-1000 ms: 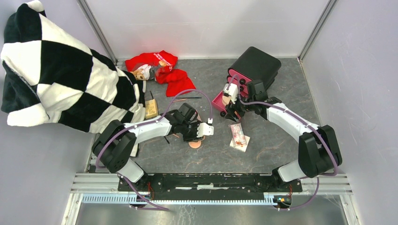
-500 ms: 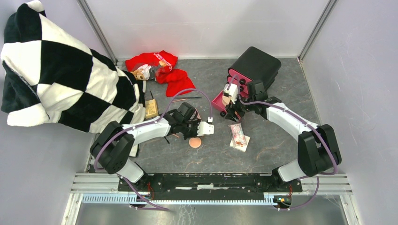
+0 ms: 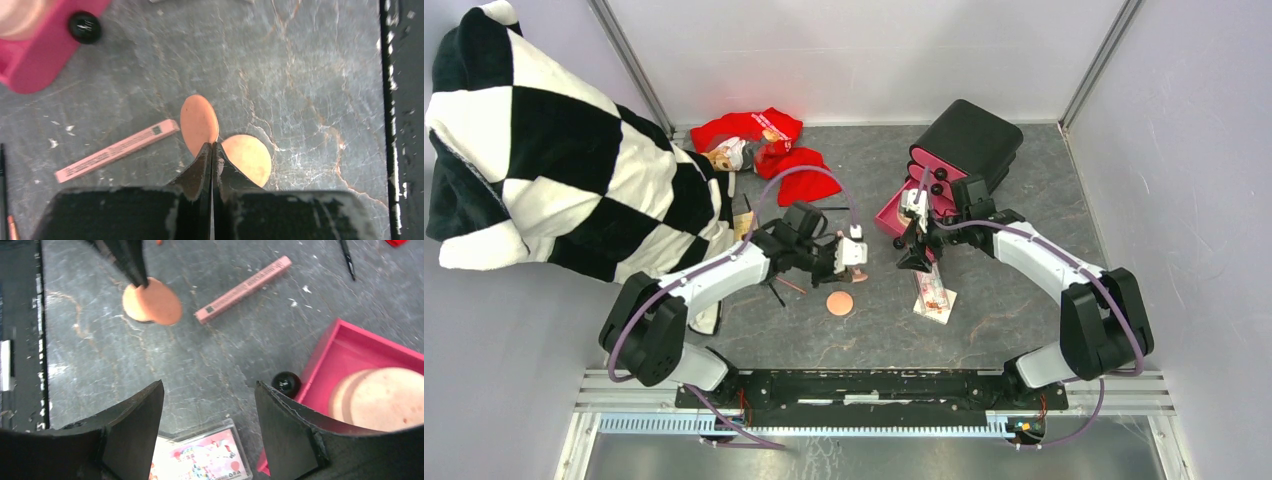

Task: Organize the makeup
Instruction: Pick up the makeup tool from the center of the board.

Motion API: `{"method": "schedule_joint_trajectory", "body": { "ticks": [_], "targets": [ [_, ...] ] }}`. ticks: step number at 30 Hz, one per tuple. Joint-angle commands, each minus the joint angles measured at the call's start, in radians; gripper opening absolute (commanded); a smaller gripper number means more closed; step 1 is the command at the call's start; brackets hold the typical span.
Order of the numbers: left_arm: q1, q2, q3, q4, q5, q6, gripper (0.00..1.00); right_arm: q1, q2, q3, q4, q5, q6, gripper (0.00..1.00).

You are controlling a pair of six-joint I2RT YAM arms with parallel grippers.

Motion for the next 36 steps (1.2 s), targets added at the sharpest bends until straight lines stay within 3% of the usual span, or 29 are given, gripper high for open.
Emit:
{"method": "schedule_joint_trajectory", "body": {
  "ticks": [1, 11, 20, 25, 32, 34, 36],
  "targets": [
    [0.101, -0.055, 0.094, -0.002, 0.304, -0.098, 0.02, -0.002, -0.08, -0.03, -0.017, -0.179, -0.119, 0.75],
    [0.141, -0.007, 0.17, 0.057, 0.566, -0.261, 0.02, 0.041, -0.145, -0.064, 0.074, -0.167, -0.062, 0.77],
    [0.133, 0.004, 0.161, 0.075, 0.591, -0.292, 0.02, 0.14, -0.135, -0.035, 0.061, -0.12, -0.075, 0.66],
    [0.128, 0.015, 0.154, 0.075, 0.581, -0.285, 0.02, 0.159, -0.124, -0.016, 0.045, -0.126, -0.08, 0.49],
    [0.126, 0.026, 0.151, 0.075, 0.557, -0.269, 0.02, 0.168, -0.115, 0.006, 0.022, -0.117, -0.089, 0.09],
    [0.125, 0.024, 0.151, 0.075, 0.542, -0.269, 0.14, 0.167, -0.114, 0.009, 0.025, -0.078, -0.082, 0.06],
    [0.127, 0.015, 0.15, 0.075, 0.515, -0.267, 0.39, 0.164, -0.115, 0.013, 0.025, -0.014, -0.079, 0.02]
  ]
}}
